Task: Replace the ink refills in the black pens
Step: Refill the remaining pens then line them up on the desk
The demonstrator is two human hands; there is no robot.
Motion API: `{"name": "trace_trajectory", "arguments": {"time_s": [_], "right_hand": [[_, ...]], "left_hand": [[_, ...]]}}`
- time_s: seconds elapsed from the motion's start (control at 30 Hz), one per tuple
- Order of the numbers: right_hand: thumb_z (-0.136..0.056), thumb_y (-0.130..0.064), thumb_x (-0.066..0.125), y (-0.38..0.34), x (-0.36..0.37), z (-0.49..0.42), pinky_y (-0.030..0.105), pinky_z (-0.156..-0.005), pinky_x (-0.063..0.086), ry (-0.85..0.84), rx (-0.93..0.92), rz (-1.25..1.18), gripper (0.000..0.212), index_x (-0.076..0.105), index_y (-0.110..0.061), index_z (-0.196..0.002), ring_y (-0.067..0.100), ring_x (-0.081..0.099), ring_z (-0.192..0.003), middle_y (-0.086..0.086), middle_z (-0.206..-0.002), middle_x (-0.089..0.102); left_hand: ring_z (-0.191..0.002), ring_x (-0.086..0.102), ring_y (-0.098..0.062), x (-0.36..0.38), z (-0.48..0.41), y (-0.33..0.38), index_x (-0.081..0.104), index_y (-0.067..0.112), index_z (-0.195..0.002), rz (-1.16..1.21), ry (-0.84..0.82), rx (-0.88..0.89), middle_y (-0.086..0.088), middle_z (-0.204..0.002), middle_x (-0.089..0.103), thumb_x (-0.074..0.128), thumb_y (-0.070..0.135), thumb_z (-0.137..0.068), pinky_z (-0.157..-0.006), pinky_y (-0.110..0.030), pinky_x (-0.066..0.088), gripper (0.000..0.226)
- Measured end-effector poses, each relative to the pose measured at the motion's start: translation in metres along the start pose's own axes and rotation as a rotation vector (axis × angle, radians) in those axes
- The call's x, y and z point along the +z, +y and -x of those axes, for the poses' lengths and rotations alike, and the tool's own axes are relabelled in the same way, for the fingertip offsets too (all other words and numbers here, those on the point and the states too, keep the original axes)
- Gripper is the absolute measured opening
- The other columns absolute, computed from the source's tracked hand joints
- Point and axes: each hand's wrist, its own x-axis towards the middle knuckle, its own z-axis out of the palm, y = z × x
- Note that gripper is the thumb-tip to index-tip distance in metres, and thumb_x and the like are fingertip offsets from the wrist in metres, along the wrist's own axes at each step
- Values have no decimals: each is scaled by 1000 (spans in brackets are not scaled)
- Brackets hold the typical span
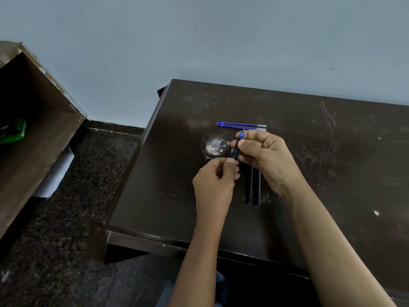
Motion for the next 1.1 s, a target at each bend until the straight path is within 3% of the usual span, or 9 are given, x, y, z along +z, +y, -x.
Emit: {"name": "trace_trajectory", "arguments": {"time_s": [0.13,0.3,0.37,0.43,0.6,0.67,0.97,1.03,1.1], "right_hand": [[-90,-1,59,0,1,0,21,-72,55,-6,5,-4,18,64,-3,-107,11,67,-78,9,-91,73],[-94,-4,53,-4,0,4,30,-56,50,-96,36,-14,18,57,-2,-111,25,52,-61,9,-95,75],[-96,-3,49,-4,-2,4,44,-72,54,-126,34,3,20,57,-2,-114,46,55,-75,11,-103,74],[-96,-3,49,-5,-2,5,51,-92,50,-143,15,47,22,63,-5,-113,51,57,-96,11,-103,74],[-88,-4,62,-5,-3,5,26,-74,58,-108,-52,48,13,69,-5,-99,17,69,-79,5,-84,76],[-85,-4,65,-5,-2,4,21,-70,57,-80,-73,45,11,70,-4,-95,12,70,-75,5,-80,76],[-81,-17,73,3,16,4,37,-90,56,109,-118,208,12,74,-12,-92,12,73,-81,-1,-78,76],[-86,-21,69,6,16,3,33,-91,54,132,-165,312,11,74,-17,-95,2,69,-79,-12,-75,74],[-87,-19,67,2,10,3,18,-88,51,123,-244,490,12,73,-22,-97,-2,66,-84,-12,-86,74]], "left_hand": [[-76,68,-4,0,0,-1,71,23,-91,51,-46,-67,4,-82,74,53,29,-95,-66,-19,53,20],[-67,63,2,2,1,5,72,16,-97,138,-186,-188,4,-84,74,44,28,-100,-60,-15,48,31],[-68,61,4,1,1,4,72,17,-98,140,-198,-161,5,-85,73,48,25,-99,-62,-16,48,25],[-70,61,3,0,1,3,72,18,-97,145,-187,-127,6,-83,72,52,22,-96,-65,-17,48,20],[-72,63,2,-1,1,2,73,18,-96,148,-147,-95,7,-80,72,57,20,-94,-66,-16,51,16],[-70,63,3,0,1,2,73,17,-95,149,-123,-82,7,-78,72,57,20,-94,-64,-15,50,16],[-71,65,2,-3,2,3,72,20,-89,-14,36,29,6,-78,71,56,22,-94,-64,-11,47,17],[-70,62,4,-3,2,2,71,21,-91,-40,112,25,6,-80,71,54,24,-95,-63,-10,45,18],[-71,62,2,-5,-1,-1,70,22,-94,-14,191,-6,7,-82,71,52,25,-95,-67,-15,47,18]]}}
